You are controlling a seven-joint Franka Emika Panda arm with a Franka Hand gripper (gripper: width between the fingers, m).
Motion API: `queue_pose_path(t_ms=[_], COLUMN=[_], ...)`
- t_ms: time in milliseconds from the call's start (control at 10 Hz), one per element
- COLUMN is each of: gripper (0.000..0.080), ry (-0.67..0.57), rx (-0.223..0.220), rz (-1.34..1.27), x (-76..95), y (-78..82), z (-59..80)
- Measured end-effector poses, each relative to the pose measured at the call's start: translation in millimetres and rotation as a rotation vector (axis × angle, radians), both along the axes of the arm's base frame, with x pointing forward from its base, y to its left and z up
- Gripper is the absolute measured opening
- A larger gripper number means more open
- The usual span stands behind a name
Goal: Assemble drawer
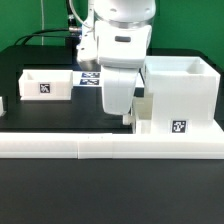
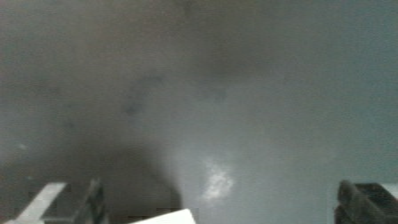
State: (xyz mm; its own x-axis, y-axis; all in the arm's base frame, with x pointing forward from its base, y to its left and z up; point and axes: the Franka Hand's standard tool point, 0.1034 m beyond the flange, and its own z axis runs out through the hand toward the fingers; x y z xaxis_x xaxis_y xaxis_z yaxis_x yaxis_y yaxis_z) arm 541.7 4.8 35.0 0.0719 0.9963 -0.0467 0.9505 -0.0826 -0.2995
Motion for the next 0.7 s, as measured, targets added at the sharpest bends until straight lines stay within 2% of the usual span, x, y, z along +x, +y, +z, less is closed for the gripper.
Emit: queue_pose_path(t_ms=[100, 300, 500, 700], gripper=[0.0649, 0.0649, 0.0649, 0.0649], ry=[0.002, 0.000, 0.006, 0.008], rx=[0.003, 0.005, -0.001, 0.003], rz=[0.002, 0.005, -0.005, 0.009], x=[-0.4, 9.6, 9.7, 9.4], y=[1.5, 0.5, 4.0, -6.6], z=[-1.0, 0.9, 0.9, 0.1])
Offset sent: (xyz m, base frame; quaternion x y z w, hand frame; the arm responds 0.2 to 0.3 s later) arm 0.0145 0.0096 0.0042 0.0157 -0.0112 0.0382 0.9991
